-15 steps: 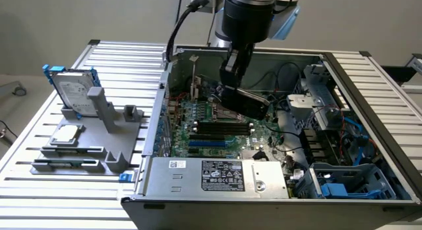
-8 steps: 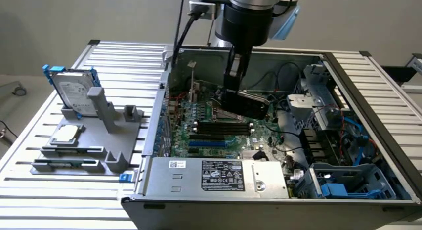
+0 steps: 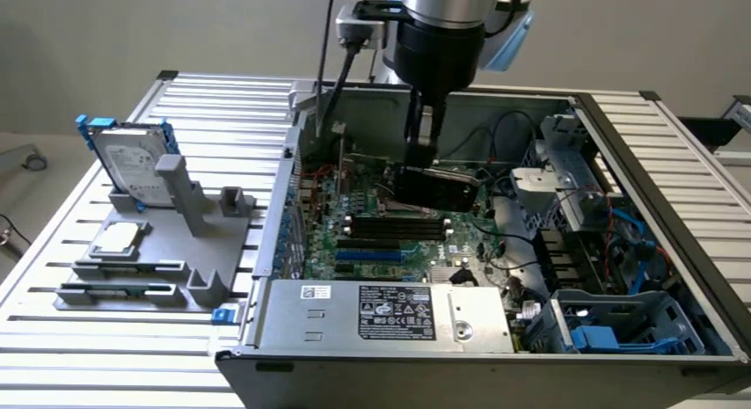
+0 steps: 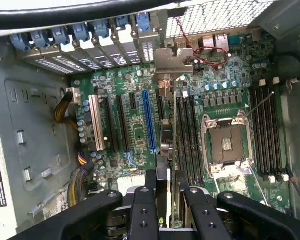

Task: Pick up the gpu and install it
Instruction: 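Insert the gpu into the slot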

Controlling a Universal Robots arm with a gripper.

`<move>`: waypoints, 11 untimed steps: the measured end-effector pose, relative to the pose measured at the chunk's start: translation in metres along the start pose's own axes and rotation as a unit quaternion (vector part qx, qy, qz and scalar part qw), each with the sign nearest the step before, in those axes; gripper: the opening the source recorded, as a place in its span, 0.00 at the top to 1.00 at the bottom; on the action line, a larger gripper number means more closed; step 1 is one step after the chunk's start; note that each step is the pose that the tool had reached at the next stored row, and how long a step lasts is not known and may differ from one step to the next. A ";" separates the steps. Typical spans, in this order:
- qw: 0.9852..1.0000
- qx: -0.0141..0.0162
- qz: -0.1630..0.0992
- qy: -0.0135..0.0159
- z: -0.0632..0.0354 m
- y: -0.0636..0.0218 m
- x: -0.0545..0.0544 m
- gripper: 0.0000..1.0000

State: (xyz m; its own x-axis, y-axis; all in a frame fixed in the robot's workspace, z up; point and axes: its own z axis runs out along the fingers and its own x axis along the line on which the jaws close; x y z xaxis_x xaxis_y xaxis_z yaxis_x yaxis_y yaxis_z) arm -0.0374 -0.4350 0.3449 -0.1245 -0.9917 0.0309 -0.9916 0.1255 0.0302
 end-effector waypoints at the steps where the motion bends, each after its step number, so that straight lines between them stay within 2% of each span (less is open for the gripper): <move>1: 1.000 0.000 -0.009 0.000 0.0012 0.0000 0.000 0.74; 4: 0.999 0.001 -0.035 0.001 0.0058 0.0000 0.000 0.74; 7: 0.999 0.001 -0.048 0.001 0.0112 0.0020 0.000 0.74; 11: 0.999 0.002 -0.050 0.001 0.0186 0.0178 0.002 0.74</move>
State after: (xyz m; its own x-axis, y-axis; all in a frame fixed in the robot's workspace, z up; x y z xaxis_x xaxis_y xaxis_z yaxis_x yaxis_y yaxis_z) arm -0.0559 -0.4353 0.3269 -0.0254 -0.9992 0.0307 -0.9992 0.0263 0.0295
